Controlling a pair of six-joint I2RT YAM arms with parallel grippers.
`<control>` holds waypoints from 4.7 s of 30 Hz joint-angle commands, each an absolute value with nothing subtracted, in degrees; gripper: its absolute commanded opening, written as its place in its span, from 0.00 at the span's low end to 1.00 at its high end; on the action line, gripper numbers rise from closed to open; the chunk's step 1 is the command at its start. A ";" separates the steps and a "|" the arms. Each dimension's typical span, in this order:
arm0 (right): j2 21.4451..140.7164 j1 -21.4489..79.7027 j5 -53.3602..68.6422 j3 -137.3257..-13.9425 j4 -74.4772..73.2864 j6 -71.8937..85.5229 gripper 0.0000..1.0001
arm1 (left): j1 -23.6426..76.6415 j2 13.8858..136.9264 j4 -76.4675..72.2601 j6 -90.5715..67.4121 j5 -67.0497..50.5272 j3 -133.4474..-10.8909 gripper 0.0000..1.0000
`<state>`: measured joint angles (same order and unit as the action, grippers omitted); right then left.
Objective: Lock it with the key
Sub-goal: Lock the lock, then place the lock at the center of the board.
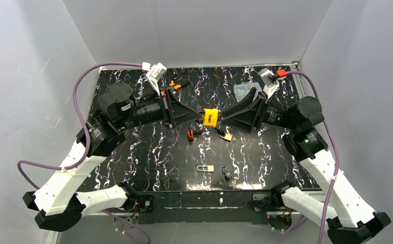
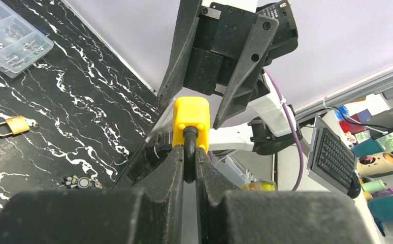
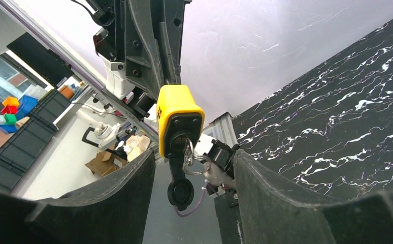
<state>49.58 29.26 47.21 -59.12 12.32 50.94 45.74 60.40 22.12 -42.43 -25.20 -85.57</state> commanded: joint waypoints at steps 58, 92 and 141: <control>63.65 38.91 26.31 -62.61 -9.91 38.96 0.01 | 36.28 58.50 56.87 -34.15 8.70 -87.15 0.00; 115.19 50.33 18.42 -90.59 -15.50 42.33 0.01 | 0.10 75.68 27.53 -37.20 -26.14 -44.44 0.00; 114.99 53.15 16.28 -96.93 -20.65 40.85 0.66 | 2.06 55.71 45.37 -30.16 -16.79 -56.95 0.98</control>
<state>122.05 52.95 17.66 -93.65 -19.91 41.98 -1.12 57.77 42.82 -30.77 -15.02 -52.54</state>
